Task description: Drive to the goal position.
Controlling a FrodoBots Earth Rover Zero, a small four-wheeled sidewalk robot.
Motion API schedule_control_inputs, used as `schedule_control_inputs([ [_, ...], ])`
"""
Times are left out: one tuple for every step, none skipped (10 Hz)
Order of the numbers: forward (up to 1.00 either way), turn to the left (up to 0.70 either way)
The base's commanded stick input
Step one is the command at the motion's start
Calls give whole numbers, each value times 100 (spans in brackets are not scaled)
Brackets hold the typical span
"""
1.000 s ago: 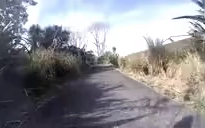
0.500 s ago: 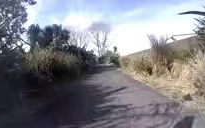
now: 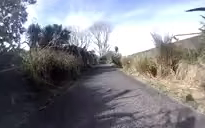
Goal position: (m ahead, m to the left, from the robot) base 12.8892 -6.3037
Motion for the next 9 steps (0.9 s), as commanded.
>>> schedule_control_inputs([
  [45, 0],
  [45, 0],
  [45, 0],
  [45, 0],
  [45, 0],
  [45, 0],
  [45, 0],
  [45, 0],
  [45, 0],
])
